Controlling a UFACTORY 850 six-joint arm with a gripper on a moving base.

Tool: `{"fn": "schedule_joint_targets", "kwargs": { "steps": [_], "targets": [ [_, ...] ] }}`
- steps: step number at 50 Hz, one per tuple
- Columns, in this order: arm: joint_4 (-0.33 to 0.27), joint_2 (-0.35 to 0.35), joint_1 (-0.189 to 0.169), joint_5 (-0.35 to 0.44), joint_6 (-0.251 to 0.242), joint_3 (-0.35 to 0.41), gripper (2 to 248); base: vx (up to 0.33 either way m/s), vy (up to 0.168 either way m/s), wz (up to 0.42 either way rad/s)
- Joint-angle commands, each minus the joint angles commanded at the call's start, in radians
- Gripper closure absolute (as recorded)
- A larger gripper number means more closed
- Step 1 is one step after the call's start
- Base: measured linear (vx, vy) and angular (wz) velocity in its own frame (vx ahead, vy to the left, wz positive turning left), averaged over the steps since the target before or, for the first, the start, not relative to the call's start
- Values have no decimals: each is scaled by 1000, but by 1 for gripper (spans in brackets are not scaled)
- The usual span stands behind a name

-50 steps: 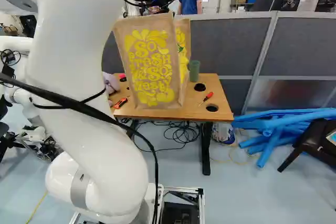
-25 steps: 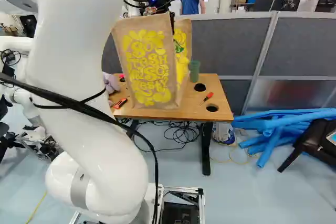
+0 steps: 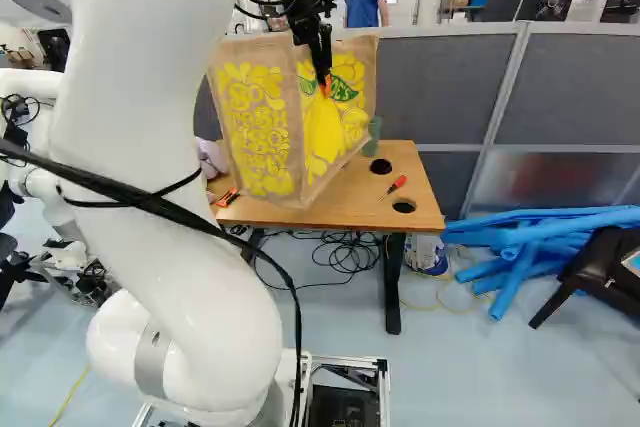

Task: Pick up the bag on the ground and place it on the table

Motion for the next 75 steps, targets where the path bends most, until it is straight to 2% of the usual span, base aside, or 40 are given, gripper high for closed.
{"fn": "schedule_joint_targets", "kwargs": {
  "steps": [75],
  "targets": [
    [0,0,0,0,786,0,217,0,0,0]
  ]
}}
